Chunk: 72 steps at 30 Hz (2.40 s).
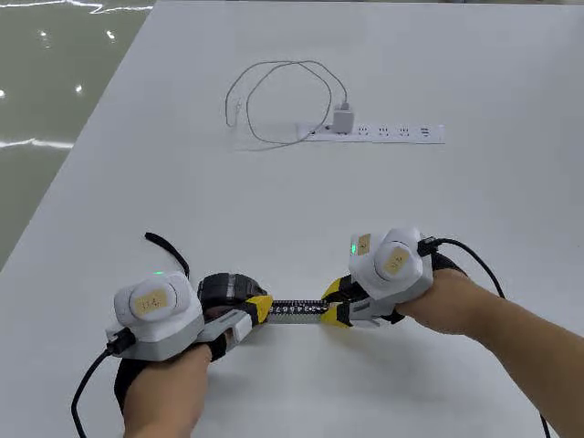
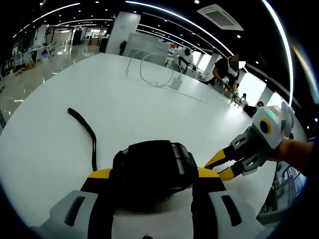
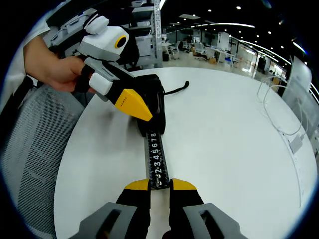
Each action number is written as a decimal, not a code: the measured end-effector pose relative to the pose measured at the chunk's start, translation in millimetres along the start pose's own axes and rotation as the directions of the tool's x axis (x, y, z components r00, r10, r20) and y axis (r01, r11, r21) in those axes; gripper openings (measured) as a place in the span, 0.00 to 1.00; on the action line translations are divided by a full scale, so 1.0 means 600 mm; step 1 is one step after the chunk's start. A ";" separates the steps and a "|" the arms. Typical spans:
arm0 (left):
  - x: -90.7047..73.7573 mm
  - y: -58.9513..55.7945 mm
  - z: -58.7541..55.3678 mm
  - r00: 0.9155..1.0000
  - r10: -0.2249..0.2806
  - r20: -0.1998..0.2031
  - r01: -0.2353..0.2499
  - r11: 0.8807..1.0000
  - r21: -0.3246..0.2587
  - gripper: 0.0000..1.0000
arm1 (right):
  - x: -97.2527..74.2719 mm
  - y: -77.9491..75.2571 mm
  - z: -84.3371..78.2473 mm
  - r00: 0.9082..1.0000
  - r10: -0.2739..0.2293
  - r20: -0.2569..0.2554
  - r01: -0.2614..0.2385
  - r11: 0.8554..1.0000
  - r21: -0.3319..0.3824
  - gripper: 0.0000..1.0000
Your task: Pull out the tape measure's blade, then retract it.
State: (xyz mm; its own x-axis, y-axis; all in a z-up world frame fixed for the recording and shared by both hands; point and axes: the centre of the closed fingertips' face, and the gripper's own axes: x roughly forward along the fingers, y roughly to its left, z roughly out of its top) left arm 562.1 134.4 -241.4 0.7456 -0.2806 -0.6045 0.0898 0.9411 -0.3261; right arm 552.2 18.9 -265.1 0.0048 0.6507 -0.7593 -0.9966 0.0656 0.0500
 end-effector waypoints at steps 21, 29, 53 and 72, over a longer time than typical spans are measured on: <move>0.000 0.000 0.001 1.000 0.000 0.003 0.000 1.000 -0.007 0.58 | 0.024 0.004 0.029 1.000 0.010 0.025 -0.010 1.000 0.006 0.09; 0.001 0.001 0.001 1.000 0.000 0.003 0.000 1.000 -0.007 0.58 | 0.031 0.005 0.036 0.999 0.013 0.032 -0.013 1.000 0.007 0.09; 0.001 0.001 0.001 1.000 -0.011 0.002 0.011 1.000 -0.020 0.58 | 0.056 0.009 0.068 0.998 0.025 0.063 -0.025 1.000 0.004 0.09; 0.001 0.001 0.002 1.000 -0.014 0.005 0.014 1.000 -0.025 0.58 | 0.073 0.012 0.087 0.996 0.034 0.082 -0.033 0.999 -0.003 0.10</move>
State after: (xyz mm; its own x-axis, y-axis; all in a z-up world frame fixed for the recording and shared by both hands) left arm 563.0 135.2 -241.1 0.7478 -0.2925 -0.5960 0.0835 0.9320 -0.3526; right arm 549.2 87.1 -264.2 -0.0220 0.7125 -0.7013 -0.9965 0.0413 0.0732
